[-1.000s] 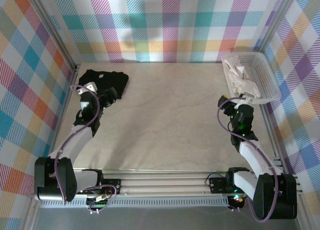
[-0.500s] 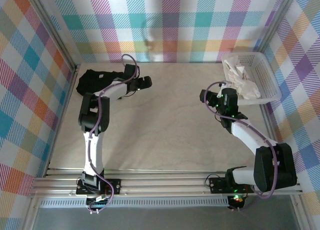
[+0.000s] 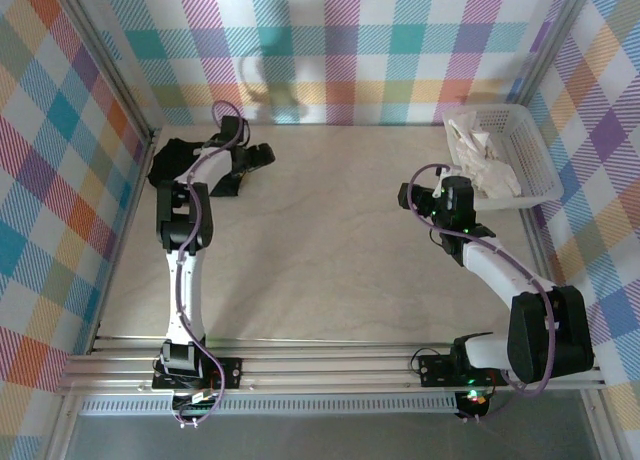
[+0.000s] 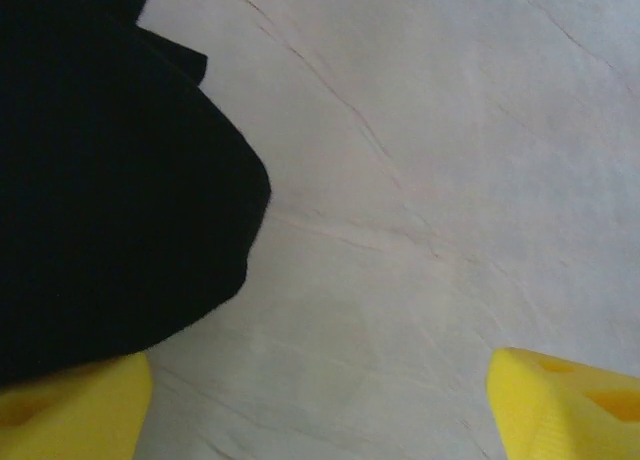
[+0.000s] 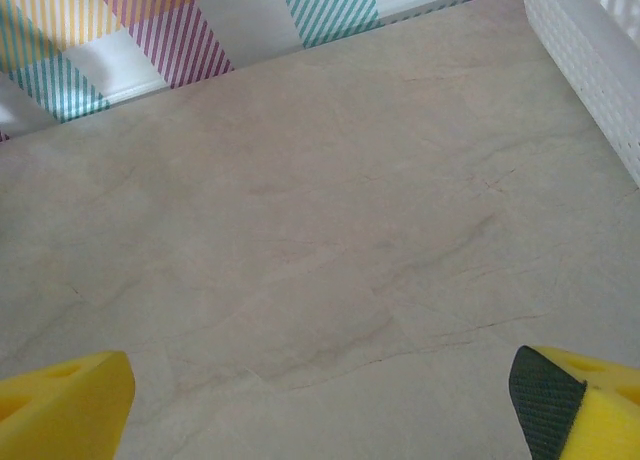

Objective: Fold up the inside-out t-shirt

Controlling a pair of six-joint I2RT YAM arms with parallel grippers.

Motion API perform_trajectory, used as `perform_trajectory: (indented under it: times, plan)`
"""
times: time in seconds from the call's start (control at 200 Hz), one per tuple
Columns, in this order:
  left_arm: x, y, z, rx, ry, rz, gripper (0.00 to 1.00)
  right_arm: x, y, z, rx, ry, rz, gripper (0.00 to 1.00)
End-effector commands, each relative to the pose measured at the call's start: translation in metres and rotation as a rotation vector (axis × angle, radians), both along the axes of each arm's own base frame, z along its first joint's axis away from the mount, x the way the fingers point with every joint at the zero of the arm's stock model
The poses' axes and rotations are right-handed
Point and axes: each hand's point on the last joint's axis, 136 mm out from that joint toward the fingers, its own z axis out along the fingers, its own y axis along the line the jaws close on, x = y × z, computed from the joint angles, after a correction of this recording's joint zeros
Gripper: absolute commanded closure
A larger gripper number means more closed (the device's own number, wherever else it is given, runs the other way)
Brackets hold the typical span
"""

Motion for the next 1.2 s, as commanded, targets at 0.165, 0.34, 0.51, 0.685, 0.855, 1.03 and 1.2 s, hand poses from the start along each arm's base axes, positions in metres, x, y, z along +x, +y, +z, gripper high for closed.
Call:
perform_trajectory:
  times: [0.165,0.34,0.51,0.685,0.855,1.03,1.2]
  plan:
    - [0.010,0.053,-0.006,0.005,0.045,0.090,0.13,0.007,0.003,0.001,-0.011,0.008,0.012,0.02]
    - [0.018,0.082,-0.001,-0.010,0.025,0.146,0.13,0.007,-0.005,-0.001,-0.048,0.023,-0.022,0.02]
    - [0.023,0.098,0.010,0.000,0.010,0.173,0.13,0.015,-0.012,0.008,-0.115,0.045,-0.044,0.01]
    - [0.027,0.090,0.036,-0.047,-0.040,0.141,0.12,0.035,-0.035,0.018,-0.208,0.097,-0.092,0.00]
    - [0.025,0.050,0.080,-0.111,-0.116,0.046,0.11,0.060,-0.084,0.025,-0.229,0.170,-0.194,0.01]
    - [0.011,0.025,0.118,-0.156,-0.218,0.052,0.07,0.087,-0.137,0.014,-0.158,0.284,-0.279,0.04]
    - [-0.012,-0.017,0.146,-0.223,-0.302,-0.001,0.06,0.111,-0.190,-0.006,-0.117,0.394,-0.380,0.09]
